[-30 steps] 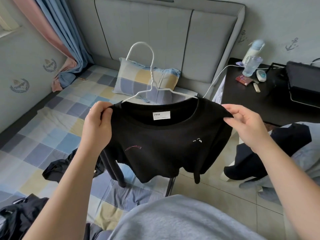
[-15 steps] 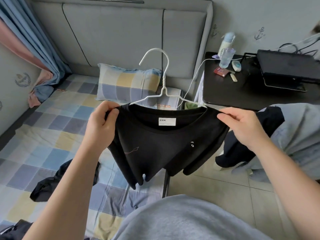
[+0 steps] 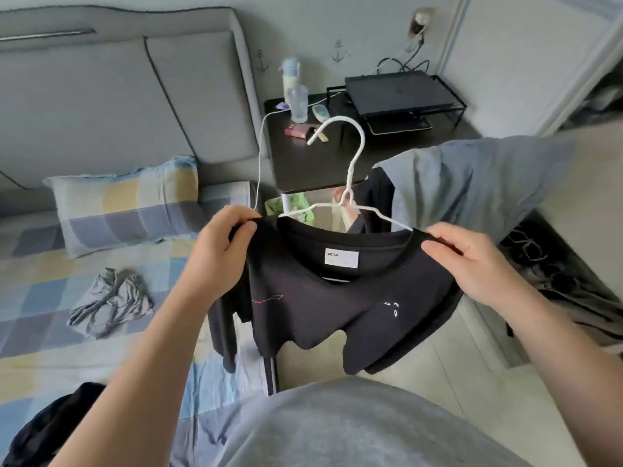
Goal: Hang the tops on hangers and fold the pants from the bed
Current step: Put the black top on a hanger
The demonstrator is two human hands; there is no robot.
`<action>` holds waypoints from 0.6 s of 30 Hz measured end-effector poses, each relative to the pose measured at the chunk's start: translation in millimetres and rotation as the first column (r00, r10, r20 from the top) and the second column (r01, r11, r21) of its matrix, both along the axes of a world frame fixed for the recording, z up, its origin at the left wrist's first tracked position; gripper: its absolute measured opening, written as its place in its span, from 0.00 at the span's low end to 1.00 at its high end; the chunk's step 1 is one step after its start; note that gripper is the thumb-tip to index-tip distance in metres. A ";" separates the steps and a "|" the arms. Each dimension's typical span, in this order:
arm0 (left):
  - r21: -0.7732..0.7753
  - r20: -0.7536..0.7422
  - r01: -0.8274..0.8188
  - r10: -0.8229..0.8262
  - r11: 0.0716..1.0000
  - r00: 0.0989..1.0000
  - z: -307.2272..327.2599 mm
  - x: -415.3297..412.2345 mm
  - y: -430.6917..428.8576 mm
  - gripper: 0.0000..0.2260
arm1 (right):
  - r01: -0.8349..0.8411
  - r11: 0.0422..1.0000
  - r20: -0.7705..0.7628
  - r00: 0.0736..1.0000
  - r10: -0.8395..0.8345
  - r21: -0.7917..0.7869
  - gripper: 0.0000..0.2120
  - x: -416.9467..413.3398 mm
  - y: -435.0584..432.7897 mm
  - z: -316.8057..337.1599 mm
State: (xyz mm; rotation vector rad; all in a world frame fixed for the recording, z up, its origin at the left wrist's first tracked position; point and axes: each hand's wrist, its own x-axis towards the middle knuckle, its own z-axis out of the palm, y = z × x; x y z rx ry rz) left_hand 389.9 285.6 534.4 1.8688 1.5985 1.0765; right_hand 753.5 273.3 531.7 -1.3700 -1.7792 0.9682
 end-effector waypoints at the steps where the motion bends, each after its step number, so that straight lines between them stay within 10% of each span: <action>1: -0.006 0.000 0.042 -0.042 0.999 0.999 0.9 20.0 5.1 0.09 | 0.025 1.000 -0.004 1.000 -0.025 -0.004 0.08 18.5 -9.6 -0.7; 18: -0.019 -0.020 0.522 -0.522 0.853 0.853 -9.4 380.3 51.8 0.11 | 0.490 0.848 -0.177 0.833 -0.523 -0.200 0.11 297.4 -172.6 24.0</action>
